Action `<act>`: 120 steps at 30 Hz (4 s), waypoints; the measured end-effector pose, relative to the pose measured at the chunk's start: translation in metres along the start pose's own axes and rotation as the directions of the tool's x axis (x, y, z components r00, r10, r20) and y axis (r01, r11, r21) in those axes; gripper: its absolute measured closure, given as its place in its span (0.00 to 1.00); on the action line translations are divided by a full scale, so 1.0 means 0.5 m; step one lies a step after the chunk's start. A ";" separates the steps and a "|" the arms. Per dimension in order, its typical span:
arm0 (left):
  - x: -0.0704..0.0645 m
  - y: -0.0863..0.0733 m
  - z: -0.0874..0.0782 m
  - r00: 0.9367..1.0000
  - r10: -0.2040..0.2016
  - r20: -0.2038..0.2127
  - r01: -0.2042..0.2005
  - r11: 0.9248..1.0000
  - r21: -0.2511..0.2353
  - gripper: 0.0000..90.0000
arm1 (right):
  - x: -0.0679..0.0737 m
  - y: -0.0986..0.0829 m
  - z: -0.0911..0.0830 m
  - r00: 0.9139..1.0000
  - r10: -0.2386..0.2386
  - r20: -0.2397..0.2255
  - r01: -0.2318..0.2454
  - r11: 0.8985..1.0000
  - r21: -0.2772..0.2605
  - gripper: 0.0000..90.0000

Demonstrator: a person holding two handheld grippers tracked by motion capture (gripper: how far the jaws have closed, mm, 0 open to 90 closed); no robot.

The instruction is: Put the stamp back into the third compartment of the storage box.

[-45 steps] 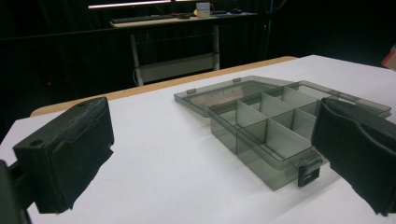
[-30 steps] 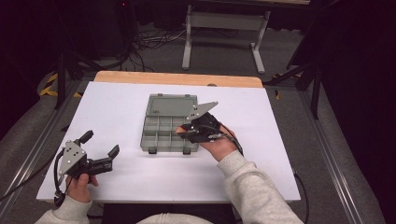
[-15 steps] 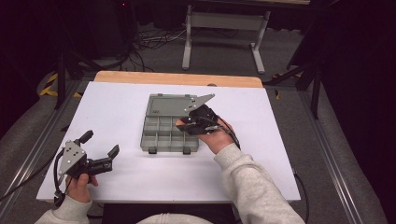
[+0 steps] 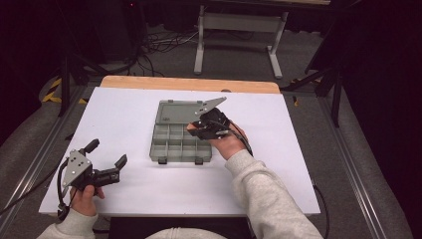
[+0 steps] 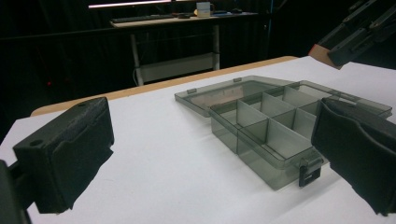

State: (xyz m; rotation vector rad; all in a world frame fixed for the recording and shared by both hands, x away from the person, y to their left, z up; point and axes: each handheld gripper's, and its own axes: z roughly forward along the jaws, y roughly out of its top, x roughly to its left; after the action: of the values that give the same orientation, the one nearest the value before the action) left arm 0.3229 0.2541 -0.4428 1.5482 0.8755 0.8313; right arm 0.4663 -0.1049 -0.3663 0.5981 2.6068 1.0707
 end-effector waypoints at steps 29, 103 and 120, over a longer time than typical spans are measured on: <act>0.000 0.000 -0.001 1.000 0.000 -0.001 0.000 1.000 0.002 0.00 | -0.034 -0.004 0.069 1.000 0.001 0.008 -0.002 0.998 0.066 0.74; 0.002 0.001 -0.001 1.000 0.001 -0.003 -0.001 1.000 0.001 0.00 | -0.043 -0.020 0.121 1.000 -0.005 -0.020 0.008 0.990 0.138 0.69; 0.002 0.000 -0.002 1.000 0.000 -0.002 0.000 1.000 0.000 0.00 | -0.022 0.001 0.067 1.000 -0.015 0.023 0.015 1.000 0.014 0.31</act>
State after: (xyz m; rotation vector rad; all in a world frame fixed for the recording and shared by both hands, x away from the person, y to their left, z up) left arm 0.3224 0.2554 -0.4424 1.5478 0.8772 0.8324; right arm 0.4891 -0.0895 -0.3883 0.5894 2.5972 1.0355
